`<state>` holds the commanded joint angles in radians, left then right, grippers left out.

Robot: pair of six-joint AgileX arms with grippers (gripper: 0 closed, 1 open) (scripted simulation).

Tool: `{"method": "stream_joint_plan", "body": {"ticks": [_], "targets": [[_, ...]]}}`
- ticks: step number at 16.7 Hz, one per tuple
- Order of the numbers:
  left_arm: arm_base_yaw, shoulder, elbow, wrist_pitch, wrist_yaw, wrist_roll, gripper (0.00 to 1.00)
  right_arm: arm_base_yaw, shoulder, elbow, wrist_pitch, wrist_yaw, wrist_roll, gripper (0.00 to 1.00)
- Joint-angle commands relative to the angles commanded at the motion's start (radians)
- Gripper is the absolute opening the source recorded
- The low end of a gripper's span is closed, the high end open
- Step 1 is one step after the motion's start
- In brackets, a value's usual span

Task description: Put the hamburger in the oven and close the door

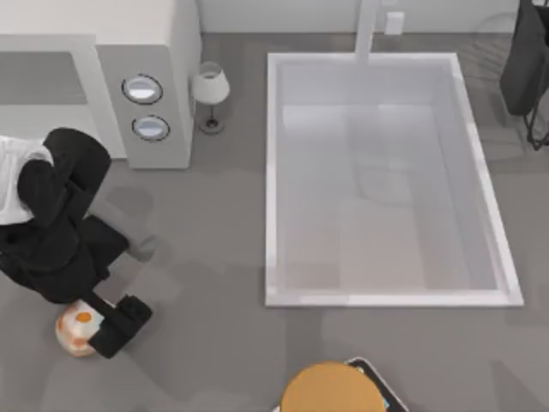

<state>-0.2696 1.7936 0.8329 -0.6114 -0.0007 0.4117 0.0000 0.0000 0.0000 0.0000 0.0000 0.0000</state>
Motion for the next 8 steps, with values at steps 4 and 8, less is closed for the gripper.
{"method": "stream_joint_plan", "body": {"ticks": [4,8], "targets": [[0.000,0.000,0.000,0.000,0.000,0.000,0.55,0.000,0.000,0.000,0.000,0.000,0.000,1.00],[0.000,0.000,0.000,0.000,0.000,0.000,0.25,0.000,0.000,0.000,0.000,0.000,0.000,1.00]]}}
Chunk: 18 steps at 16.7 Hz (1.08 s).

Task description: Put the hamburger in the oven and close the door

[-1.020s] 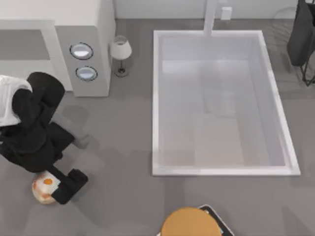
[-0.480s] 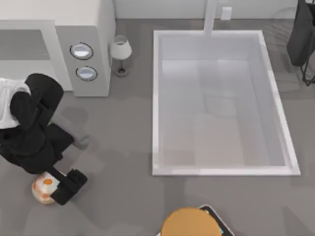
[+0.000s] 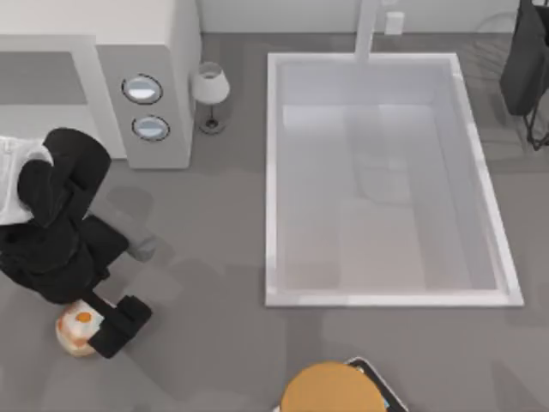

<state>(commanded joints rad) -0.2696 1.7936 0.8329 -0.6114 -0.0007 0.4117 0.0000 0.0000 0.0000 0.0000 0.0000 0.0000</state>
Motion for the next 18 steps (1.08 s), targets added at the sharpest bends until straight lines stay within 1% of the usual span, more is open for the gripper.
{"method": "stream_joint_plan", "body": {"ticks": [3,4,11,12,15,18], "targets": [[0.000,0.000,0.000,0.000,0.000,0.000,0.02,0.000,0.000,0.000,0.000,0.000,0.000,1.00],[0.000,0.000,0.000,0.000,0.000,0.000,0.00,0.000,0.000,0.000,0.000,0.000,0.000,1.00],[0.000,0.000,0.000,0.000,0.000,0.000,0.00,0.000,0.000,0.000,0.000,0.000,0.000,1.00],[0.003,-0.067,0.028,-0.063,0.014,0.000,0.00,0.000,0.000,0.000,0.000,0.000,0.000,1.00],[0.001,-0.087,0.064,-0.102,0.014,0.001,0.00,0.000,0.000,0.000,0.000,0.000,0.000,1.00],[0.001,-0.129,0.141,-0.233,0.014,-0.001,0.00,0.000,0.000,0.000,0.000,0.000,0.000,1.00]]}}
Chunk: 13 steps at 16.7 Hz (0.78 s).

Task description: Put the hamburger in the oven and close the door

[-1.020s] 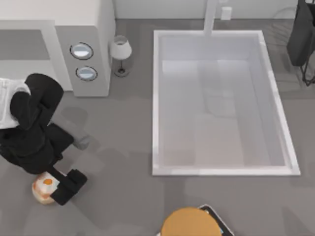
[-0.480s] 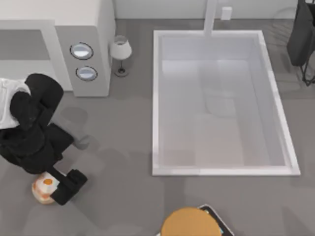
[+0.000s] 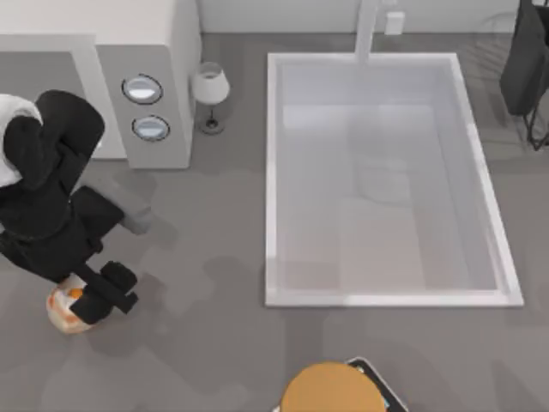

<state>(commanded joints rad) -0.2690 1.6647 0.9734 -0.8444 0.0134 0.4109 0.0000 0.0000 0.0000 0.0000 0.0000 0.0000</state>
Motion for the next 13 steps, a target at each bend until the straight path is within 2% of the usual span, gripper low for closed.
{"method": "stream_joint_plan", "body": {"ticks": [5,13], "targets": [[-0.001,-0.082,0.126,-0.229,0.000,-0.003,0.00,0.000,0.000,0.000,0.000,0.000,0.000,1.00],[0.004,-0.088,0.137,-0.217,0.000,-0.009,0.00,0.000,0.000,0.000,0.000,0.000,0.000,1.00]]}}
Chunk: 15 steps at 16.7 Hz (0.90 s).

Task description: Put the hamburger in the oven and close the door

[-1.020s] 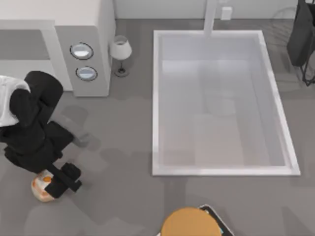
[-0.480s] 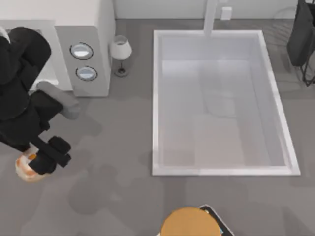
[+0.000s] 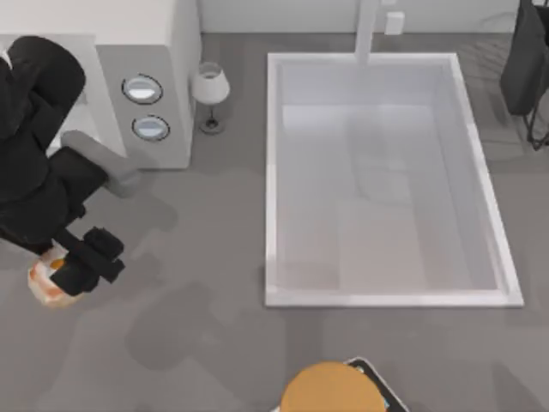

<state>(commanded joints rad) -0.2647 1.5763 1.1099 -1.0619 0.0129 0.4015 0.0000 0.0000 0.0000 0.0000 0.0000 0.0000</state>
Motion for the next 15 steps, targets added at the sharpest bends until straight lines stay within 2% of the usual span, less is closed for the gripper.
{"method": "stream_joint_plan", "body": {"ticks": [3,6,15], "targets": [[0.017,0.034,-0.024,0.127,0.003,-0.024,0.00,0.000,0.000,0.000,0.000,0.000,0.000,1.00],[0.050,0.087,-0.057,0.345,0.012,-0.059,0.00,0.000,0.000,0.000,0.000,0.000,0.000,1.00],[0.229,0.304,-0.171,1.263,0.089,-0.190,0.00,0.000,0.000,0.000,0.000,0.000,0.000,1.00]]}}
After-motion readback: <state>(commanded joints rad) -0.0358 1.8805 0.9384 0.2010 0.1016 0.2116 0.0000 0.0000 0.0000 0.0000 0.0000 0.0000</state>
